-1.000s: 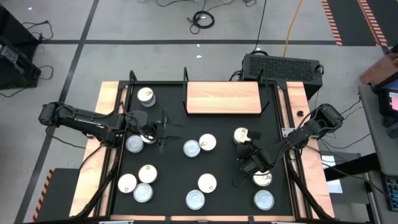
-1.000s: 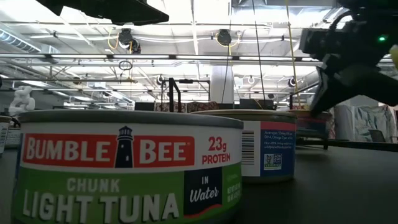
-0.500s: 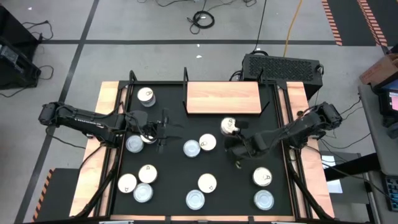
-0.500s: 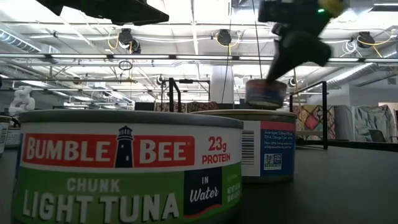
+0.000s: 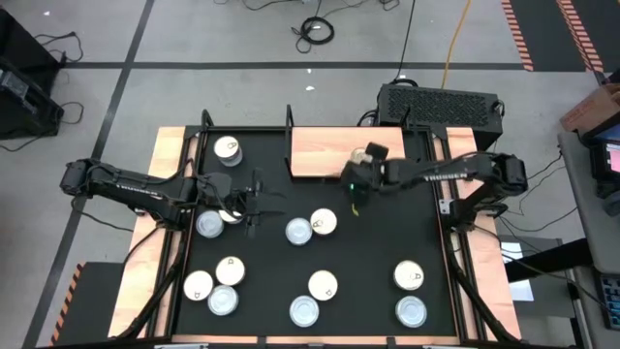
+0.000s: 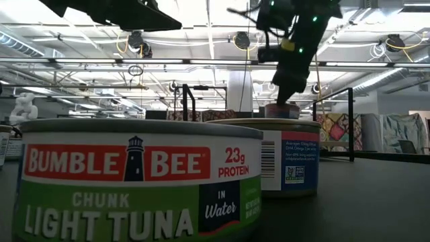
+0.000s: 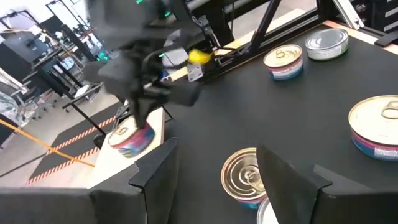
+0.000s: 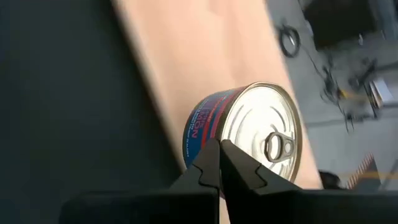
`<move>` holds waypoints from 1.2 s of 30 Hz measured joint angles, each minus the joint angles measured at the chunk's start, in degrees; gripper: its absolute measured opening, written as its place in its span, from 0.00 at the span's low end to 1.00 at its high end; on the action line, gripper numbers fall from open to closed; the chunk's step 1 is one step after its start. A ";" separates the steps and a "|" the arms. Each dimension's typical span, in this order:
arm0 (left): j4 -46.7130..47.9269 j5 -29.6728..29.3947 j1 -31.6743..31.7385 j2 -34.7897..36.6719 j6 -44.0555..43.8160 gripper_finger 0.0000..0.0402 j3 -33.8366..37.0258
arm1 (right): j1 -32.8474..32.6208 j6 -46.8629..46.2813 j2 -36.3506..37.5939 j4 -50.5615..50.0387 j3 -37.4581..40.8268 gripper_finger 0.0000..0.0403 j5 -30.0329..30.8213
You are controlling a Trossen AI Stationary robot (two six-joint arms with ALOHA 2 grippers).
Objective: Stack canned seafood by type on shelf
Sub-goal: Put the blue pink tuna can on the shelf
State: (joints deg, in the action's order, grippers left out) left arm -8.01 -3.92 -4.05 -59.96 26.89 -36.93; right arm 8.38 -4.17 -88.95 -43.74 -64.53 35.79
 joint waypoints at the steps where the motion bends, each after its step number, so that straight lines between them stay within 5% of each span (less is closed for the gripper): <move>1: 0.02 -0.02 0.00 0.00 -0.04 0.54 0.00 | 1.64 0.31 0.00 -0.24 0.00 0.00 0.00; 16: 1.21 0.19 2.80 0.00 -4.08 0.54 0.00 | 19.64 7.08 0.00 8.93 5.07 0.00 -4.73; 36: -3.61 0.44 5.22 -0.01 -5.68 0.54 -0.02 | 22.06 13.84 -0.02 18.03 7.82 0.00 -4.63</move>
State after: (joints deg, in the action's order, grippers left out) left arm -11.62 -3.49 1.17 -59.98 21.21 -36.95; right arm 30.44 9.67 -88.97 -25.71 -56.71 31.16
